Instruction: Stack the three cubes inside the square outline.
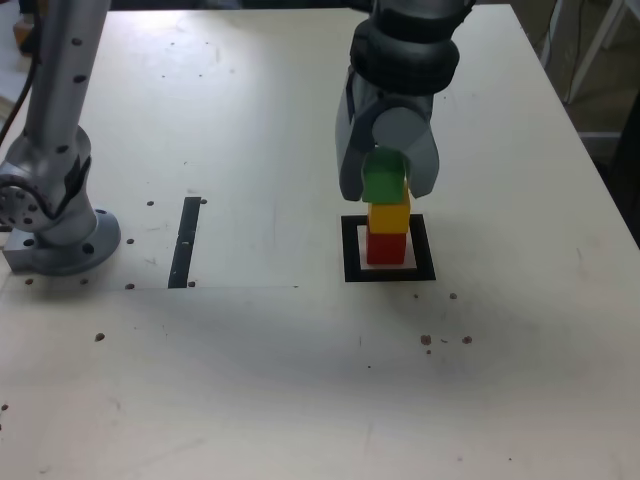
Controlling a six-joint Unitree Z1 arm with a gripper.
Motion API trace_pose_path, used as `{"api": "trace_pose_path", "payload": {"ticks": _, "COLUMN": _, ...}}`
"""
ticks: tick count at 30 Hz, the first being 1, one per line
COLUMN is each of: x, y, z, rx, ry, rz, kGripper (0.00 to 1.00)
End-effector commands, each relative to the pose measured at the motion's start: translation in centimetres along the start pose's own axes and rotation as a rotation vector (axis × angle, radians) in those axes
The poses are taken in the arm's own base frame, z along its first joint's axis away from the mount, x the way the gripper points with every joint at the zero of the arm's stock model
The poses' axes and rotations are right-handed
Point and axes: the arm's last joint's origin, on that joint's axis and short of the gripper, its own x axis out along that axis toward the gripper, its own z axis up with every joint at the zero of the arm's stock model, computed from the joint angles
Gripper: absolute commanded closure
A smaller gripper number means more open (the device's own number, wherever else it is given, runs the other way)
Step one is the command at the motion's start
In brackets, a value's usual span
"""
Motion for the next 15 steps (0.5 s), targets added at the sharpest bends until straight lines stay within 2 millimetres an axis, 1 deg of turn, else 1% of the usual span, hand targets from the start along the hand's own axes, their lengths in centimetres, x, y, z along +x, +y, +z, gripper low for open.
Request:
{"api": "trace_pose_path", "payload": {"ticks": 1, "x": -0.2, "y": 0.1, "z": -0.2, "rx": 0.000, "ry": -0.010, "rz": -0.004, "kGripper": 0.21}}
{"api": "trace_pose_path", "payload": {"ticks": 3, "x": -0.2, "y": 0.1, "z": -0.3, "rx": -0.001, "ry": -0.016, "rz": -0.004, "kGripper": 0.15}}
{"api": "trace_pose_path", "payload": {"ticks": 9, "x": -0.7, "y": 0.2, "z": -0.9, "rx": 0.001, "ry": -0.031, "rz": 0.004, "kGripper": 0.09}}
{"api": "trace_pose_path", "payload": {"ticks": 12, "x": -1.6, "y": 0.0, "z": -1.7, "rx": 0.009, "ry": -0.056, "rz": 0.010, "kGripper": 0.08}}
{"api": "trace_pose_path", "payload": {"ticks": 15, "x": -3.1, "y": -0.1, "z": -3.2, "rx": 0.021, "ry": -0.090, "rz": 0.013, "kGripper": 0.07}}
